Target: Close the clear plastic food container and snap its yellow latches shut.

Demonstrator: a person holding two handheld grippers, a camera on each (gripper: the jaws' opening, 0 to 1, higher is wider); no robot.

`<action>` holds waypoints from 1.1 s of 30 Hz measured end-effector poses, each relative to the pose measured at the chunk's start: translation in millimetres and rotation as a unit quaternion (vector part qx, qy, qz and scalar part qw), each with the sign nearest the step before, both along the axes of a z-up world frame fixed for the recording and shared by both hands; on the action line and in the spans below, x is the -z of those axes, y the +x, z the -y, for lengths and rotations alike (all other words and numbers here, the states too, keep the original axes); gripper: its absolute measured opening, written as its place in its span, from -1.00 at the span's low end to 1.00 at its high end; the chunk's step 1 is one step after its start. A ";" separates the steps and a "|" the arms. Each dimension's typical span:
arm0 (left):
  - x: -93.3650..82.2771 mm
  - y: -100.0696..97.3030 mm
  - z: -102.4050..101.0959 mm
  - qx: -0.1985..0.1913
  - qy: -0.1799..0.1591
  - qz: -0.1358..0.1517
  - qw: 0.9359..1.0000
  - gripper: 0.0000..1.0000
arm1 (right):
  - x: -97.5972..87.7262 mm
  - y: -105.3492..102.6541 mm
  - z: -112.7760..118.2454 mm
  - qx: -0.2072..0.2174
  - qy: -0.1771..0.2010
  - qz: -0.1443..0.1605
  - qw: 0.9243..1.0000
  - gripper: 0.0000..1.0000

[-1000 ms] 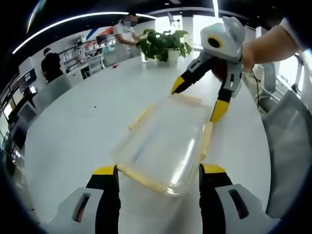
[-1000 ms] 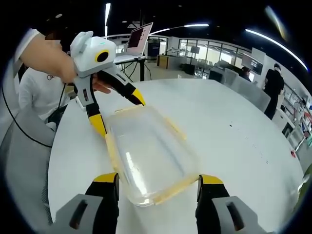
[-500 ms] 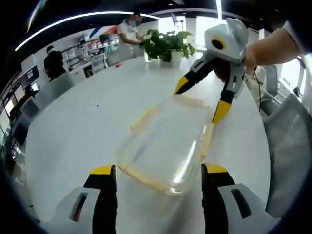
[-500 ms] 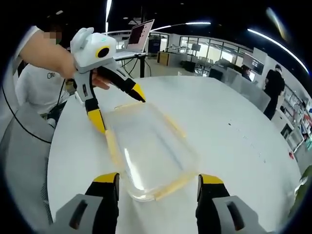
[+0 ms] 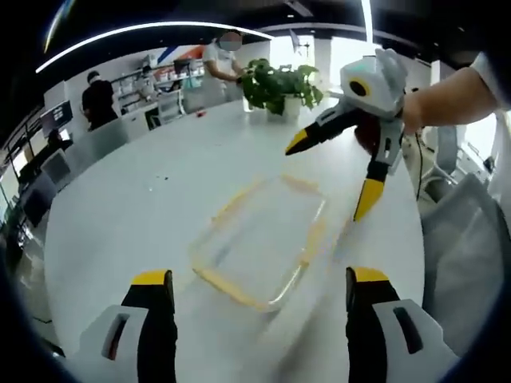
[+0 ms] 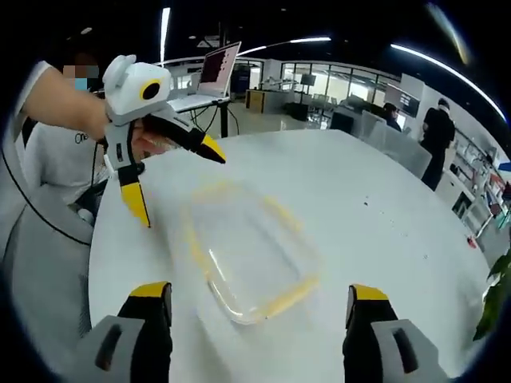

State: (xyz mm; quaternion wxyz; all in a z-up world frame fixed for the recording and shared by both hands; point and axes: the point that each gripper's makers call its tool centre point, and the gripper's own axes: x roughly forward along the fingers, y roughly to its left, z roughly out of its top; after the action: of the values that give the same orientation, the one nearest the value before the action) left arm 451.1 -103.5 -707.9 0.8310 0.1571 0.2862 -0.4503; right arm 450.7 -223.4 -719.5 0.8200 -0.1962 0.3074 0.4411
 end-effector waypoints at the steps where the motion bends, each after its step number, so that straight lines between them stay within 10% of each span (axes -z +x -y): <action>1: -2.9 -1.9 1.4 -0.003 -0.005 -0.001 1.000 0.89 | -2.1 -0.6 0.0 0.006 0.006 -0.001 1.000 0.88; 33: -48.9 -63.9 12.2 -0.029 -0.054 0.004 0.998 0.99 | -50.7 -57.1 -6.7 0.008 0.052 0.043 0.998 0.98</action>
State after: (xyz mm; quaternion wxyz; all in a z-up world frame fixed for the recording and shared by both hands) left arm 387.2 -115.7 -659.0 0.8521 0.1052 0.2628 -0.4403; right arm 393.6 -216.7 -668.8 0.8453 -0.1699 0.2498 0.4407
